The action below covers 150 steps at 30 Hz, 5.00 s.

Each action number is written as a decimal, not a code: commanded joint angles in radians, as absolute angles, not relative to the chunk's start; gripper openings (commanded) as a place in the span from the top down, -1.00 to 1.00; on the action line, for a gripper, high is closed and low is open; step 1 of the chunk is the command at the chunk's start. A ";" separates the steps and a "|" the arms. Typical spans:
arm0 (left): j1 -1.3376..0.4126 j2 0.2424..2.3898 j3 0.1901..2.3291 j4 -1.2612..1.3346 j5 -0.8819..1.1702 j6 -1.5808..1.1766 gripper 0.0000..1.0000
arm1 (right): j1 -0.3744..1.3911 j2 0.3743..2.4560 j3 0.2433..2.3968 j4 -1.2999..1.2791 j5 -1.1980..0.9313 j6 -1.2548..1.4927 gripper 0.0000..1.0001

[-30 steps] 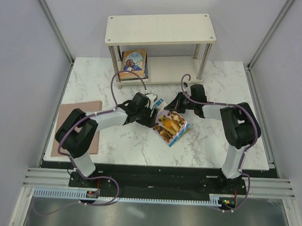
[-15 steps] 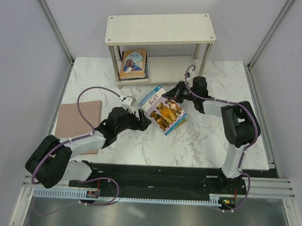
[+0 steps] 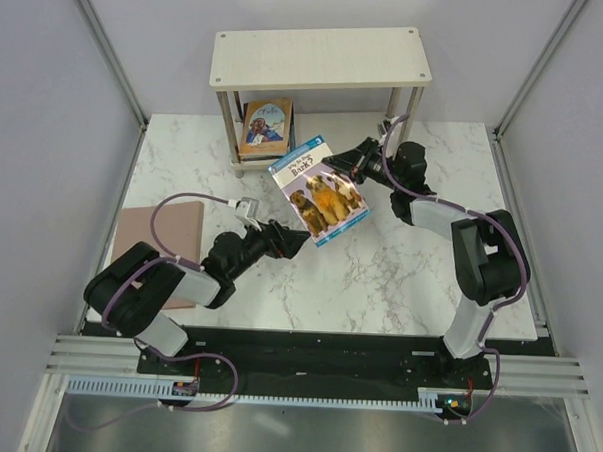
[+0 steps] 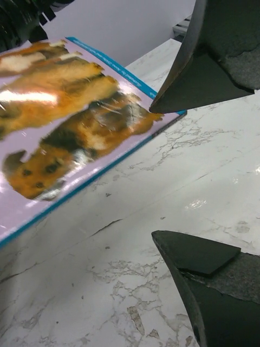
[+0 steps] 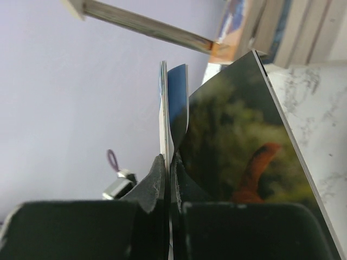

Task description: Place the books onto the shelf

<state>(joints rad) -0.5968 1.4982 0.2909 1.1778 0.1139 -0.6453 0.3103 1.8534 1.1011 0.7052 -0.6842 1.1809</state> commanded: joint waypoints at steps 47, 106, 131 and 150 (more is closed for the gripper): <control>-0.485 1.441 0.338 1.579 0.339 -0.753 -0.99 | 0.345 1.793 1.092 0.859 -0.713 1.232 1.00; -0.342 1.453 0.508 1.606 0.575 -0.798 0.96 | 0.417 1.816 1.138 0.630 -0.773 1.036 0.56; -0.173 1.703 0.963 1.663 1.345 -1.104 0.96 | 0.278 1.477 0.919 0.412 -0.885 0.557 -0.96; -0.189 1.743 1.002 1.663 1.339 -1.134 0.96 | 0.290 1.238 0.813 0.296 -0.827 0.448 -0.96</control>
<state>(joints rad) -0.1761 1.7554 0.9592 1.2968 1.3392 -1.0958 0.2798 1.2007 0.8398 0.2832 -0.7971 0.4694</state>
